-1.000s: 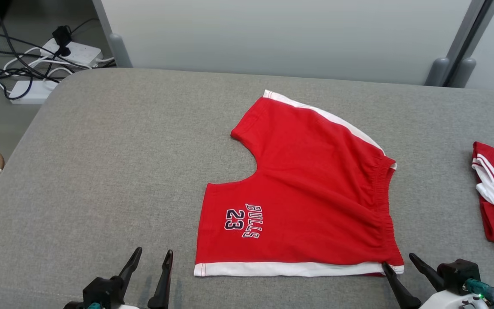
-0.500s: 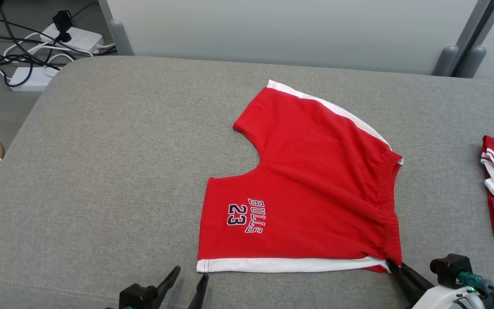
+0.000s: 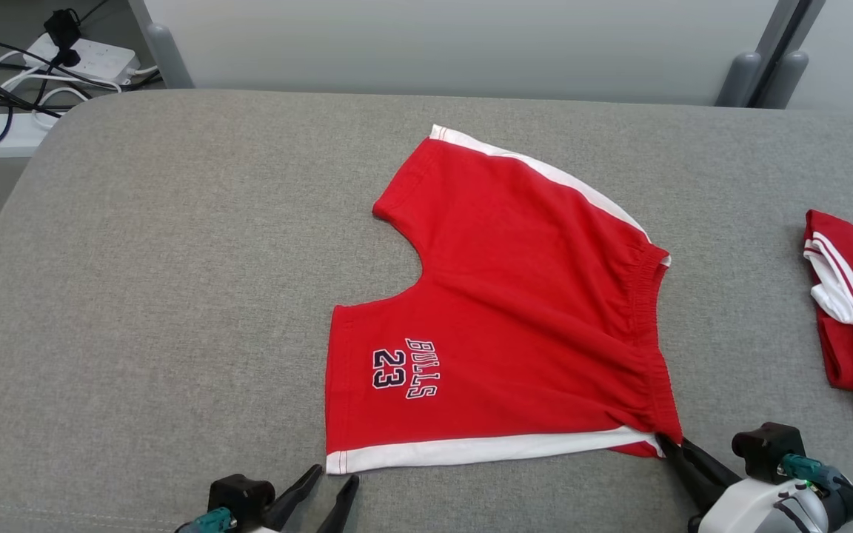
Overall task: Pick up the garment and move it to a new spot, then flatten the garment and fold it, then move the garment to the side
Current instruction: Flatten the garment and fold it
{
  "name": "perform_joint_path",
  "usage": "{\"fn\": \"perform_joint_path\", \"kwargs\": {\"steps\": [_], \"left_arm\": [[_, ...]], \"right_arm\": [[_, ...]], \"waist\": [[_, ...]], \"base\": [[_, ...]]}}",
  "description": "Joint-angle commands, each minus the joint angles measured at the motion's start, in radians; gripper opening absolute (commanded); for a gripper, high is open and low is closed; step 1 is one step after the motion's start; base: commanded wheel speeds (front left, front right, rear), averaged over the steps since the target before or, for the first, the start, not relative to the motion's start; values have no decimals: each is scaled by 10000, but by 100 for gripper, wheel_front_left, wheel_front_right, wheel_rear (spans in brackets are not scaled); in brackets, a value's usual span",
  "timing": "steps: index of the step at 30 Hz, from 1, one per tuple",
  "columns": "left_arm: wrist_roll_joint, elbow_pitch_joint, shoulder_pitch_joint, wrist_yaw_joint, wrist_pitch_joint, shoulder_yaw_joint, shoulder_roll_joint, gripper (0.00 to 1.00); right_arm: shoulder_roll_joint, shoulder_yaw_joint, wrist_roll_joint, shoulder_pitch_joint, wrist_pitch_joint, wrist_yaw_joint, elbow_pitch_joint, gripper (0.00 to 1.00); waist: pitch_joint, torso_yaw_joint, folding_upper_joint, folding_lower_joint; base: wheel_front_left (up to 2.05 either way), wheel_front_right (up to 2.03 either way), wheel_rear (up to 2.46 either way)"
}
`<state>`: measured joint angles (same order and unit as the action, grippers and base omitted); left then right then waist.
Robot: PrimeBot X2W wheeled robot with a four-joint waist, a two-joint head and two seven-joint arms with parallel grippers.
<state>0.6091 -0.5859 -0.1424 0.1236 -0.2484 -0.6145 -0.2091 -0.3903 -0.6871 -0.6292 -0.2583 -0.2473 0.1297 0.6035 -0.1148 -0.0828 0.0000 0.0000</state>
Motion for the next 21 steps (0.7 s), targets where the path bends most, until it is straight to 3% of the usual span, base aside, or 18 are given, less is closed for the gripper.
{"fn": "perform_joint_path", "kwargs": {"steps": [1,2,4,5,11,12,13,21], "left_arm": [[224,39,-557,70,-134,163,-235,79],[327,-10,-623,70,-134,107,-273,71],[493,-74,-733,70,-134,-20,-332,47],[566,-97,-786,70,-134,-97,-362,42],[1119,-186,-1044,70,-134,-763,-547,43],[1235,-199,-1085,70,-134,-932,-588,36],[1325,-210,-1137,71,-134,-1099,-642,0],[2145,93,-1471,71,-130,-2391,-1660,0]], "right_arm": [[-255,-112,-111,-128,-132,10,-32,0],[-257,-131,-121,-148,-134,10,-33,0],[-259,-168,-133,-193,-137,10,-37,0],[-261,-182,-139,-214,-138,10,-40,0],[-284,-237,-190,-311,-142,10,-50,0],[-289,-245,-194,-325,-142,10,-53,0],[-293,-248,-203,-333,-143,10,-56,0],[-593,-725,-492,-329,-77,10,-185,0]], "waist": [[-29,67,0,0],[-43,95,0,0],[-72,142,0,0],[-89,161,0,0],[-158,233,0,0],[-158,239,0,0],[-158,240,0,0],[-63,124,0,0]], "base": [[0,0,0],[0,0,0],[0,0,0],[0,0,0],[0,0,0],[0,0,0],[0,0,0],[0,0,0]]}}
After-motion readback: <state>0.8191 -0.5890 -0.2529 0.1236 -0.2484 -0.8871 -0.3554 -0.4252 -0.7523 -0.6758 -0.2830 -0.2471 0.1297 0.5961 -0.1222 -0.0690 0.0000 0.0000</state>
